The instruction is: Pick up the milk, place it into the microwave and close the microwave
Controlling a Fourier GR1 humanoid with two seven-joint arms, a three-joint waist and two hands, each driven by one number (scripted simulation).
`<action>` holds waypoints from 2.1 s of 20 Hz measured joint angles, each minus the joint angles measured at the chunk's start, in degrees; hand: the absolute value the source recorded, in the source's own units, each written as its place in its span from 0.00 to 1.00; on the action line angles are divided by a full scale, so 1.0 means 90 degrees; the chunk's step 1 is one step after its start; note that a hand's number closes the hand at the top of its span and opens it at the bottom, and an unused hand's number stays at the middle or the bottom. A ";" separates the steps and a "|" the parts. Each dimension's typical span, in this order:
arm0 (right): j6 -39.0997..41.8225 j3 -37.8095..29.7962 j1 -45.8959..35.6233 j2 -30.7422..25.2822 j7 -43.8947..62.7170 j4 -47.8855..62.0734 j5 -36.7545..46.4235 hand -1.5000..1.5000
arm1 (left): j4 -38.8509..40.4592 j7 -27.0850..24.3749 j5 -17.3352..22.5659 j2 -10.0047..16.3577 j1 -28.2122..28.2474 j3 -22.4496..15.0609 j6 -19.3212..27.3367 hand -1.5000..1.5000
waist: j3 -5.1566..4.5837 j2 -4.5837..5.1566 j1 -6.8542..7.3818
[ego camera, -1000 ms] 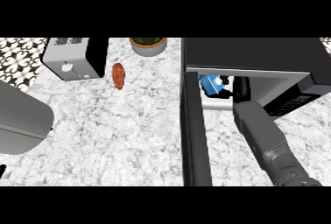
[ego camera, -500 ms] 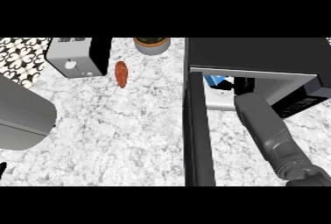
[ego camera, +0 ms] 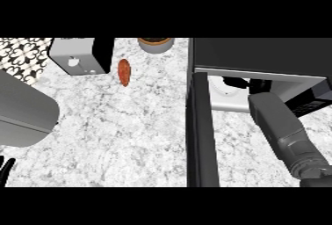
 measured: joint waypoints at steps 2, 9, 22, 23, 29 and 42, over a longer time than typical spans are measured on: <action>0.0007 -0.0022 0.0028 -0.0090 -0.0011 0.0060 0.0008 1.00 | 0.0091 0.0035 -0.0020 0.0013 -0.0133 0.0006 0.0049 0.00 | 0.0002 0.0024 0.0011; -0.0125 -0.0026 0.0006 -0.0256 0.0113 0.0258 0.0096 1.00 | 0.0222 0.0089 -0.0112 -0.0009 -0.0304 -0.0101 0.0060 0.00 | -0.0016 0.0043 0.0138; -0.0406 0.0211 -0.0019 -0.0188 0.0232 0.0396 0.0435 0.00 | 0.0545 0.0166 -0.0232 0.0051 -0.0747 -0.0107 0.0173 0.00 | 0.0013 0.0117 0.0222; -0.0432 0.0221 -0.0035 -0.0168 0.0240 0.0392 0.0452 0.00 | 0.0612 0.0131 -0.0256 0.0058 -0.0778 -0.0094 0.0174 0.00 | 0.0011 0.0113 0.0223; -0.0507 0.0296 -0.0150 -0.0049 0.0283 0.0407 0.0566 0.00 | 0.0734 0.0075 -0.0412 0.0028 -0.0891 -0.0152 0.0215 0.00 | 0.0010 0.0099 0.0230; -0.0390 0.0320 -0.0111 0.0198 0.0271 0.0441 0.0646 0.00 | 0.0903 -0.0166 -0.0512 -0.0012 -0.0840 -0.0155 0.0108 0.00 | 0.0005 0.0025 0.0121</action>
